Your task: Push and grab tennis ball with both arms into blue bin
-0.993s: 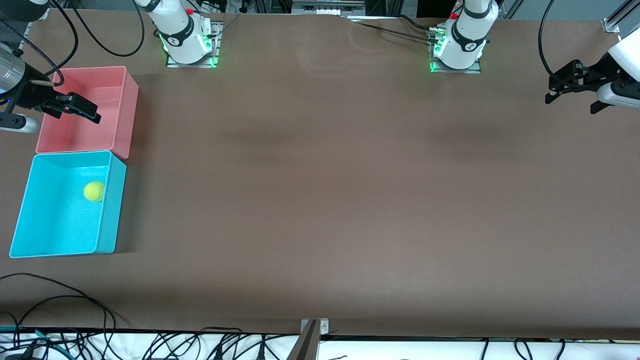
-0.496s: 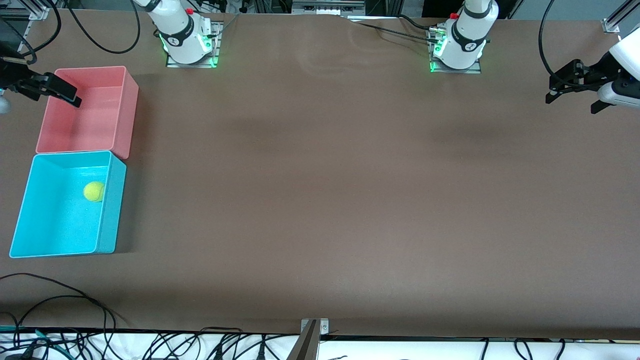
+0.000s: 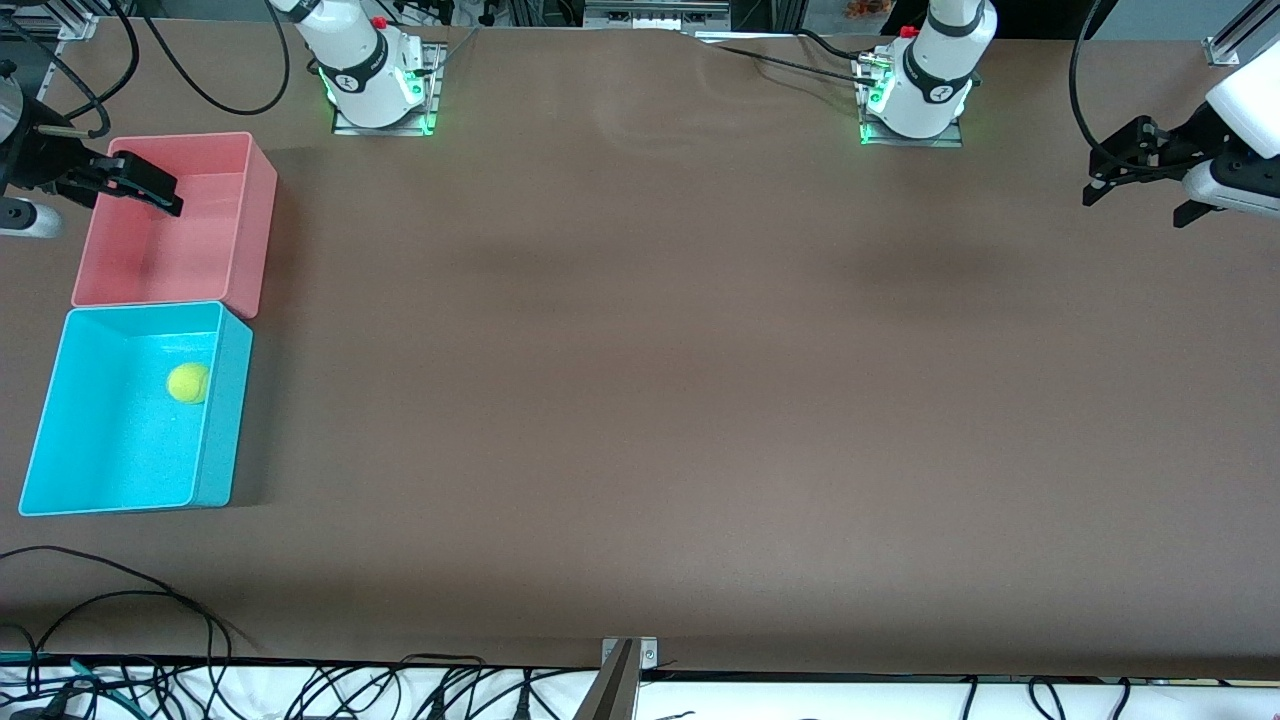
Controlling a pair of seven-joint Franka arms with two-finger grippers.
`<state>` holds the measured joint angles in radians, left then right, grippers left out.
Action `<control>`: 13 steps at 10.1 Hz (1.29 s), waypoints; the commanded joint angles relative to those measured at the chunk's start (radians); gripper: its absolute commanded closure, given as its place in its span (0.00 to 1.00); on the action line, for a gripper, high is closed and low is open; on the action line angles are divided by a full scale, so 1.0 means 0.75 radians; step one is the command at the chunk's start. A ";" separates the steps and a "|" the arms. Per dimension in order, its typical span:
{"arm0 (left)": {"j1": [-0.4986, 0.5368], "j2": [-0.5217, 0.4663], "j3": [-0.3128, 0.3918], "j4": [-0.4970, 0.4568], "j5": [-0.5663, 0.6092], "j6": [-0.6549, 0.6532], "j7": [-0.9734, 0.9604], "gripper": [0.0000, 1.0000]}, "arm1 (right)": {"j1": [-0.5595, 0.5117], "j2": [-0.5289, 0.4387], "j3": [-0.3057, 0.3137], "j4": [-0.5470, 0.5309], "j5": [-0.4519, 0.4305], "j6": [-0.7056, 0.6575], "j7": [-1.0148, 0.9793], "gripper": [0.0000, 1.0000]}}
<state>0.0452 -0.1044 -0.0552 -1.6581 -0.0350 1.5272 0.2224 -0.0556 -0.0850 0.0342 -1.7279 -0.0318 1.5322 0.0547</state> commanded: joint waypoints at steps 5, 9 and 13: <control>0.003 0.019 -0.010 0.045 -0.023 -0.028 -0.008 0.00 | -0.024 0.030 0.005 0.068 -0.009 -0.032 0.003 0.00; 0.003 0.019 -0.010 0.045 -0.023 -0.028 -0.008 0.00 | -0.018 0.017 -0.009 0.068 -0.005 -0.010 -0.007 0.00; 0.009 0.016 -0.012 0.045 -0.023 -0.028 -0.006 0.00 | -0.014 0.011 -0.023 0.070 -0.007 -0.016 -0.018 0.00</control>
<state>0.0491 -0.1044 -0.0603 -1.6564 -0.0354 1.5272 0.2224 -0.0639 -0.0726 0.0253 -1.6919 -0.0319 1.5305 0.0539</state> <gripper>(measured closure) 0.000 0.000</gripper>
